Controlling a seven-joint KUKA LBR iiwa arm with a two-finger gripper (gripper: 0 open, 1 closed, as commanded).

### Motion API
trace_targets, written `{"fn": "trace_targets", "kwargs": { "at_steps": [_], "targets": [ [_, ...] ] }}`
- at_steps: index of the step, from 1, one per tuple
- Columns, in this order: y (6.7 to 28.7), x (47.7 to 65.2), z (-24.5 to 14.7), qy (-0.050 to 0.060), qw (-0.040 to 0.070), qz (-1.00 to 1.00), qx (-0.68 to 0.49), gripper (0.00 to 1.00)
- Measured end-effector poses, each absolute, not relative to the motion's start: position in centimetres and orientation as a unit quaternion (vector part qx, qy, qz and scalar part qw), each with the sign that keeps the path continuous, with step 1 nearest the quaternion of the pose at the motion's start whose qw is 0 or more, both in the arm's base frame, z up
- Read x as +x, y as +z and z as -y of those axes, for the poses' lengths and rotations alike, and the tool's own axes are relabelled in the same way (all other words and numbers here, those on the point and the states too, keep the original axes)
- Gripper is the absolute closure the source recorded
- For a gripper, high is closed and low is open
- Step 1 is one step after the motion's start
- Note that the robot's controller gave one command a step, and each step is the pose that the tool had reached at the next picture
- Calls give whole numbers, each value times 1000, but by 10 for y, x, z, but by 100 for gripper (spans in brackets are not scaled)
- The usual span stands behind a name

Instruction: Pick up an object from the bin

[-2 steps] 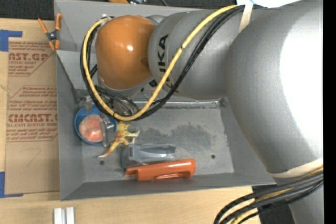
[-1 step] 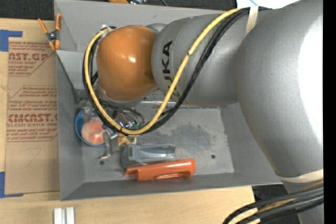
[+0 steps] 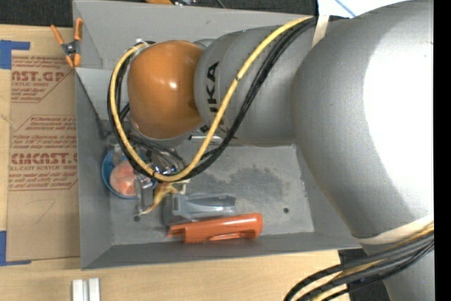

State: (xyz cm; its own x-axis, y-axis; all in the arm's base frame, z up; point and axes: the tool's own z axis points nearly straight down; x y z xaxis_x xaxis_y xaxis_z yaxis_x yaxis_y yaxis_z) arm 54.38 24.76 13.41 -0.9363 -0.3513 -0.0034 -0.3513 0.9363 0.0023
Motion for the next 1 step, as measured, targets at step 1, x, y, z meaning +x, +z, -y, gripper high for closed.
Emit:
{"fn": "trace_targets", "kwargs": {
  "at_steps": [1],
  "targets": [
    [69, 526, -241, 0, 4, -920, -393, 0]
  ]
}}
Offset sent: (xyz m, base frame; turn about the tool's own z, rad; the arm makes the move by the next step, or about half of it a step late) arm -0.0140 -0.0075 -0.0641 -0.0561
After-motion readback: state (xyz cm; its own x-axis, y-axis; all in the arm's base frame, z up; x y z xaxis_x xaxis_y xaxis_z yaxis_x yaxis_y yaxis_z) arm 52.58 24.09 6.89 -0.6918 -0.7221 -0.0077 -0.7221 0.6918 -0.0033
